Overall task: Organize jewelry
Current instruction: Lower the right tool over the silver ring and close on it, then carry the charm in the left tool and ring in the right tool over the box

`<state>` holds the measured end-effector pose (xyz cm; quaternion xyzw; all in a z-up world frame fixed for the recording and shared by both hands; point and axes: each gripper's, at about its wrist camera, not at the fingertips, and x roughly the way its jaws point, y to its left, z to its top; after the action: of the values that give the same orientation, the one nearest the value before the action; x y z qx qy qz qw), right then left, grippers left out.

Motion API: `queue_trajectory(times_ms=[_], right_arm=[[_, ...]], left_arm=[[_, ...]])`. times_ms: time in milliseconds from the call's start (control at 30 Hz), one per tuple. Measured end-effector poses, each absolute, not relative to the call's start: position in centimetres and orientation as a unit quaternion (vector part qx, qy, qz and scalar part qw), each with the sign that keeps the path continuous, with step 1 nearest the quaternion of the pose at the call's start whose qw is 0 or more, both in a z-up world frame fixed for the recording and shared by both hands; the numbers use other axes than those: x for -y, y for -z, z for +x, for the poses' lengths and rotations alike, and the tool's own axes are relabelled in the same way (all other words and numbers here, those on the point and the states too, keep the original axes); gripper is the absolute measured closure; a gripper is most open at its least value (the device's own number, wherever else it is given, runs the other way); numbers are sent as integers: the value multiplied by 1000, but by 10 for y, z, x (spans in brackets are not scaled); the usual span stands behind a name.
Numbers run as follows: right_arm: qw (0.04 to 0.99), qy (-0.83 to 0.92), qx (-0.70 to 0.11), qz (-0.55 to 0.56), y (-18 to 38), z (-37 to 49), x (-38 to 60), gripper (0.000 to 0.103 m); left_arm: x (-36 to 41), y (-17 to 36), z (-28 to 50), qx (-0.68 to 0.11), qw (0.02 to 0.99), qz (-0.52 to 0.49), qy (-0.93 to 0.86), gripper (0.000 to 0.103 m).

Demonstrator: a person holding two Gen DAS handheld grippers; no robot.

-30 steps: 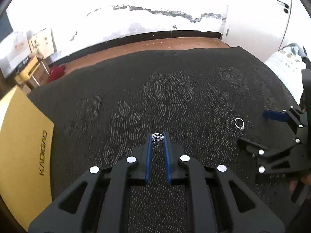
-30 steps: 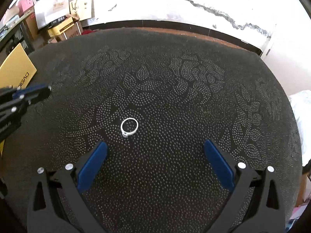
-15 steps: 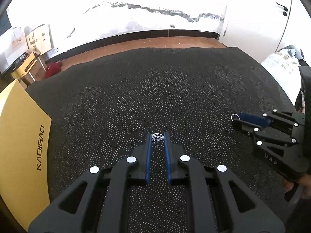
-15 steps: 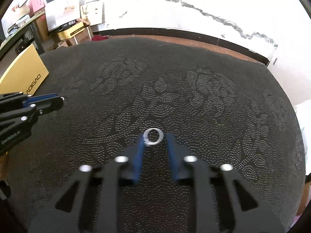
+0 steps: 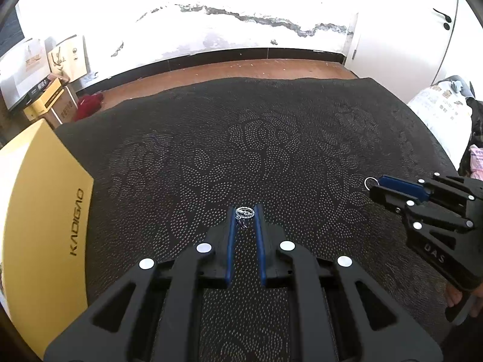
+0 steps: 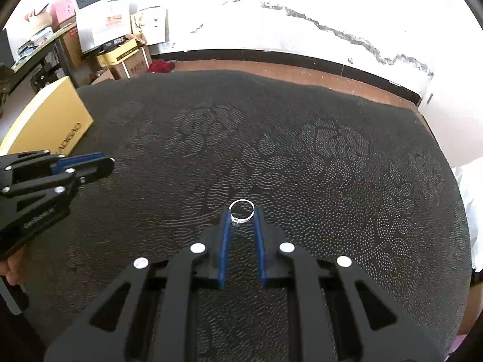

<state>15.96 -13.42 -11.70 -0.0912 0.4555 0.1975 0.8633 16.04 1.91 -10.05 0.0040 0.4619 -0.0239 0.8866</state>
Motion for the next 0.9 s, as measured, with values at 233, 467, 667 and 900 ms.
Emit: queue_trajectory(times_ms=[233,467,667,900], right_arm=[[862,-209,-448,-109,93,126,123,97],[862,-216,-444,-113,74,98,107,97],[869,-219,-426,-124,49,74,108,97],[872,-219,-419,-125,13,58,118,97]], left_arm=[[-26,86,132,-464,886,-1,10,91],[-45,58,95,-458,889,9,-16,91],[-53,44,69,-455,890,17,-22,91],[-62,31,49,-451,892,13,-15,91]])
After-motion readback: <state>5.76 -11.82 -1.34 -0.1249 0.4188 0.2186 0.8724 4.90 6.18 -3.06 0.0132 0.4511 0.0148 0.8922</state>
